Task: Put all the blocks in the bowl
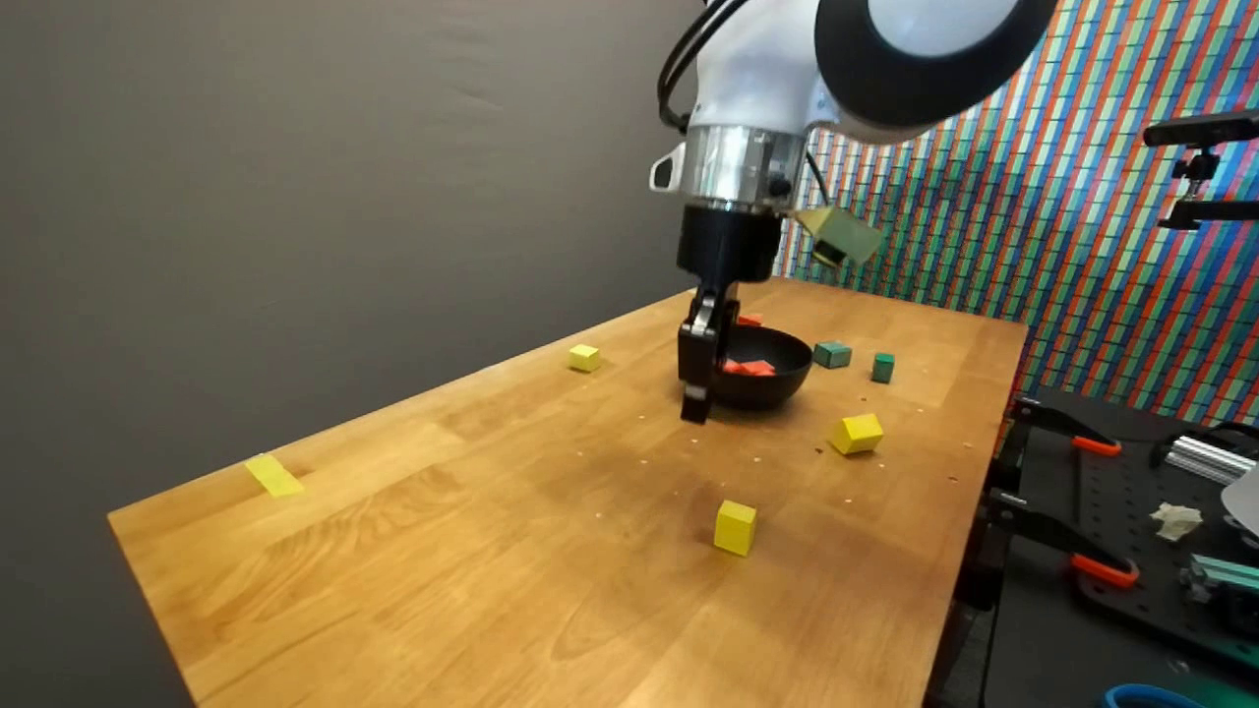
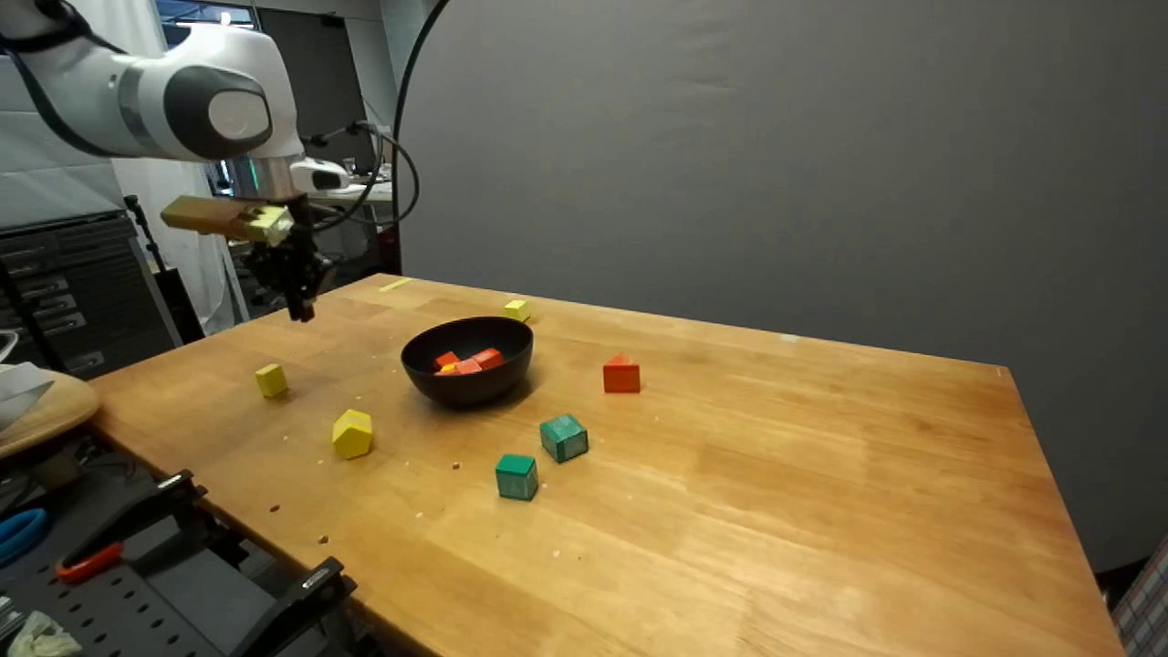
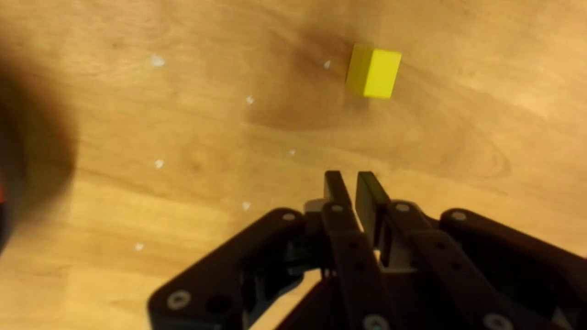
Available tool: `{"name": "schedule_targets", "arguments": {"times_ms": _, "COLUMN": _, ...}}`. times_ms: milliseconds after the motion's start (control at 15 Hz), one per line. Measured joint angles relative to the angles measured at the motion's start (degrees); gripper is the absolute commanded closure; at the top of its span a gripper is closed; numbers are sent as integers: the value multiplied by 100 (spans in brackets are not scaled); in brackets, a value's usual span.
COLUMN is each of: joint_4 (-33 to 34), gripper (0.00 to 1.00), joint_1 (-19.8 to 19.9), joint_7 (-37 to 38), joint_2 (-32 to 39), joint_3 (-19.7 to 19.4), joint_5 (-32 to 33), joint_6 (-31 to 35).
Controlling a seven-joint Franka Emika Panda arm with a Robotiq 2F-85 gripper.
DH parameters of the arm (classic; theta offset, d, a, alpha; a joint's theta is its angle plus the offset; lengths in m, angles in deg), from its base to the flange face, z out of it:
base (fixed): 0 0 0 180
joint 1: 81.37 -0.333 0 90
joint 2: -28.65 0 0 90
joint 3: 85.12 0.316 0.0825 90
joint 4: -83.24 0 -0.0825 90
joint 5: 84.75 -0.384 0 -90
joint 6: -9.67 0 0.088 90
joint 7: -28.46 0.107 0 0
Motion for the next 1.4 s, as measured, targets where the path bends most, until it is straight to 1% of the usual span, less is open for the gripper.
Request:
{"name": "schedule_targets", "arguments": {"times_ms": 67, "joint_4": -85, "gripper": 71, "joint_1": 141, "joint_7": -4, "joint_2": -272, "joint_3": -22, "joint_5": -119, "joint_6": -9}}
{"name": "schedule_targets", "arguments": {"times_ms": 133, "joint_4": -143, "gripper": 70, "joint_1": 292, "joint_7": -36, "joint_2": -518, "joint_3": -54, "joint_5": -297, "joint_6": -173}}
{"name": "schedule_targets", "arguments": {"times_ms": 200, "joint_4": -161, "gripper": 65, "joint_1": 419, "joint_7": -95, "joint_2": -713, "joint_3": -95, "joint_5": -500, "joint_6": -445}}
{"name": "schedule_targets", "arguments": {"times_ms": 333, "joint_4": -110, "gripper": 49, "joint_1": 565, "joint_7": -133, "joint_2": -942, "joint_3": -241, "joint_5": -723, "joint_6": -1222}}
{"name": "schedule_targets", "arguments": {"times_ms": 400, "joint_4": -55, "gripper": 41, "joint_1": 595, "joint_7": -132, "joint_2": -983, "joint_3": -318, "joint_5": -772, "joint_6": -1624}}
{"name": "schedule_targets", "arguments": {"times_ms": 467, "joint_4": 13, "gripper": 34, "joint_1": 611, "joint_7": -108, "joint_2": -982, "joint_3": -393, "joint_5": -779, "joint_6": -1962}}
{"name": "schedule_targets", "arguments": {"times_ms": 533, "joint_4": 74, "gripper": 25, "joint_1": 613, "joint_7": -70, "joint_2": -970, "joint_3": -459, "joint_5": -779, "joint_6": -2225}}
{"name": "schedule_targets", "arguments": {"times_ms": 667, "joint_4": 151, "gripper": 12, "joint_1": 613, "joint_7": 57, "joint_2": -915, "joint_3": -527, "joint_5": -778, "joint_6": -2484}}
{"name": "schedule_targets", "arguments": {"times_ms": 733, "joint_4": 162, "gripper": 3, "joint_1": 604, "joint_7": 120, "joint_2": -871, "joint_3": -528, "joint_5": -778, "joint_6": -2509}}
{"name": "schedule_targets", "arguments": {"times_ms": 800, "joint_4": 164, "gripper": 0, "joint_1": 576, "joint_7": 173, "joint_2": -812, "joint_3": -517, "joint_5": -778, "joint_6": -2509}}
{"name": "schedule_targets", "arguments": {"times_ms": 1000, "joint_4": 166, "gripper": 0, "joint_1": 400, "joint_7": 224, "joint_2": -570, "joint_3": -396, "joint_5": -778, "joint_6": -2377}}
{"name": "schedule_targets", "arguments": {"times_ms": 1200, "joint_4": 167, "gripper": 0, "joint_1": 160, "joint_7": 238, "joint_2": -281, "joint_3": -216, "joint_5": -770, "joint_6": -1997}}
{"name": "schedule_targets", "arguments": {"times_ms": 1400, "joint_4": 208, "gripper": 0, "joint_1": -26, "joint_7": 277, "joint_2": 40, "joint_3": -145, "joint_5": -663, "joint_6": -1636}}
